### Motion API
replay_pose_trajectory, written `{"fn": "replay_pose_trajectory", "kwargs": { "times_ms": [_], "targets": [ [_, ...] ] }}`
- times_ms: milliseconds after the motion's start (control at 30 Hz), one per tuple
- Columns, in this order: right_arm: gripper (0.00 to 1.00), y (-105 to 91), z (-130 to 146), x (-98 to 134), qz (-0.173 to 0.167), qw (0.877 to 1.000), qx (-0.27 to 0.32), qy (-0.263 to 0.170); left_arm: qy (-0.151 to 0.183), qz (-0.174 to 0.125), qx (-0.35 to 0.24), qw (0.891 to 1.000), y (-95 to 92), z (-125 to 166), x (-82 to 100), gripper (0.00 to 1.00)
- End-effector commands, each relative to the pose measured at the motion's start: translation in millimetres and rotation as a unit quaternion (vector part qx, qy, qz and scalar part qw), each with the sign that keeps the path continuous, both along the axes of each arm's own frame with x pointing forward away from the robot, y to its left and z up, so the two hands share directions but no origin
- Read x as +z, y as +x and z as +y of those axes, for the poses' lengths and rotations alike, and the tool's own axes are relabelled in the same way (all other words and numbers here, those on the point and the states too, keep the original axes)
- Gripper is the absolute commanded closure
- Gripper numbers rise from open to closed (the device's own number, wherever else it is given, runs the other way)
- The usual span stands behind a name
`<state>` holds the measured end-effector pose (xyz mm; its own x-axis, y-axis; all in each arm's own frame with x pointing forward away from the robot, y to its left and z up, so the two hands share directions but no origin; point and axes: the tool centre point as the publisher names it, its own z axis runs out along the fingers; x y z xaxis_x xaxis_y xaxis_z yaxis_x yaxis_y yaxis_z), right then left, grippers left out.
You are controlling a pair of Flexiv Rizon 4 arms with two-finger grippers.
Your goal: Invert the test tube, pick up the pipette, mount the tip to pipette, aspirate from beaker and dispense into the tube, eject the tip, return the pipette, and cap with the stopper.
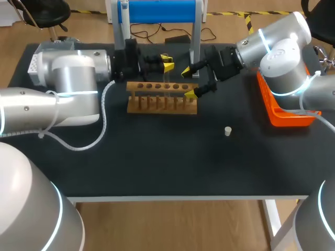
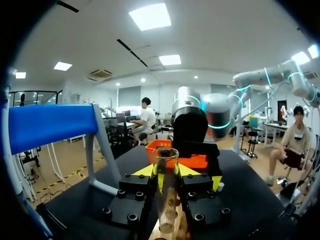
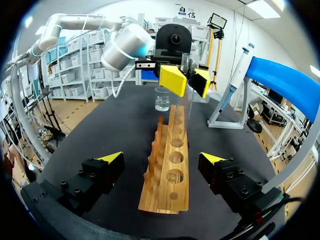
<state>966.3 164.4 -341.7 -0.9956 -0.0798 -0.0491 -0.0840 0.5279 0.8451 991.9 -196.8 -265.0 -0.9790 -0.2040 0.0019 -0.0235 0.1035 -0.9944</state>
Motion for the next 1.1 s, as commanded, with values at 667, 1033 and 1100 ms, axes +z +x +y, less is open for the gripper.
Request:
{"fn": "replay_pose_trajectory", "kwargs": {
  "times_ms": [667, 1033, 1100],
  "targets": [
    [0.0, 0.1, -0.4, -0.4, 0.0, 1.0, 0.0, 0.0, 0.018, 0.022, 0.004, 1.0, -0.2, 0.4, 1.0, 0.0],
    [0.0, 0.1, -0.4, -0.4, 0.0, 1.0, 0.0, 0.0, 0.062, 0.052, 0.017, 0.997, -1.1, 24.4, 12.5, 0.0],
    [0.0, 0.1, -0.4, -0.4, 0.0, 1.0, 0.0, 0.0, 0.066, 0.052, 0.017, 0.996, -0.5, 30.6, 17.2, 0.0]
  ]
}}
